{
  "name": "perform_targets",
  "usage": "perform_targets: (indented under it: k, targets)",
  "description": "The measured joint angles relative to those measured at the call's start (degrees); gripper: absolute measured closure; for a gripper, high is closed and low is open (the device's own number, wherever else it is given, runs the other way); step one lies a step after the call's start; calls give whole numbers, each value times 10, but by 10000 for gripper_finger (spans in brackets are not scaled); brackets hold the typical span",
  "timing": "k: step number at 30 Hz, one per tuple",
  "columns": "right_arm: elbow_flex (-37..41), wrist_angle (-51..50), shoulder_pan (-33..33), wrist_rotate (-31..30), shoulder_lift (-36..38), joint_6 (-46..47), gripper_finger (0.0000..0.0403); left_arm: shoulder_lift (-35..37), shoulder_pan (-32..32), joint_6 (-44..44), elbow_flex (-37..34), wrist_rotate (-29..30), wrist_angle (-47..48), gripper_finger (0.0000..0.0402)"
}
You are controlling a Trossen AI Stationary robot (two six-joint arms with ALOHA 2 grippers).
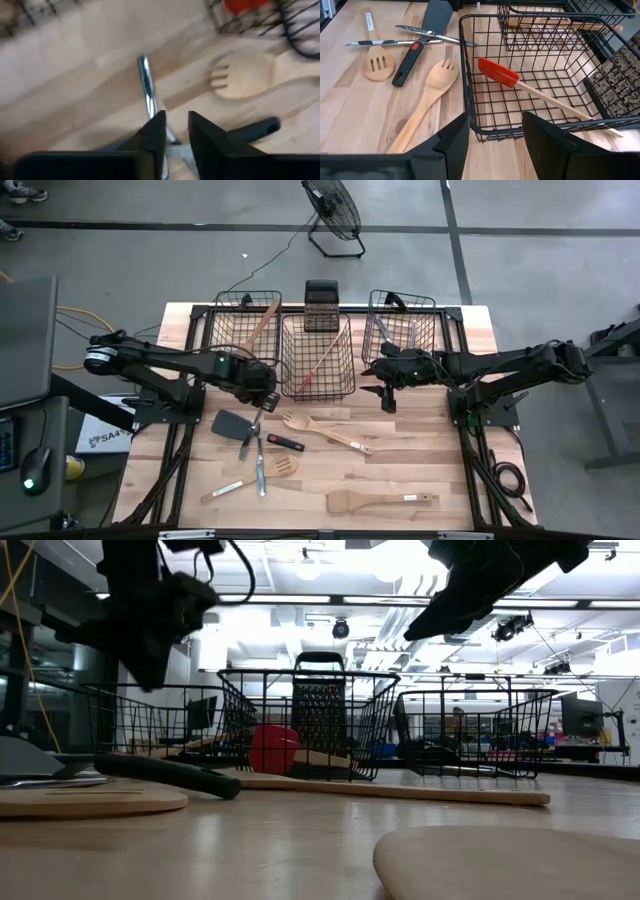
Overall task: Pick & Place Kitchen Items
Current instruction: Put the silver table knife into the right wire basket
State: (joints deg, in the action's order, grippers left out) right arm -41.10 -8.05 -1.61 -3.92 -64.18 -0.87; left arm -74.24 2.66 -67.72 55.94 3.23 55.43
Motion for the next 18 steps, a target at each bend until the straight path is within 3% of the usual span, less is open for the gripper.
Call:
perform_targets:
  k: [6,18]
  targets:
    - [0,-9,0,0,0,-3,227,-48,4,-40,0,-16,1,266]
    - [0,-17,0,14,0,-3,227,-132,49,-108,0,-13,-8,261]
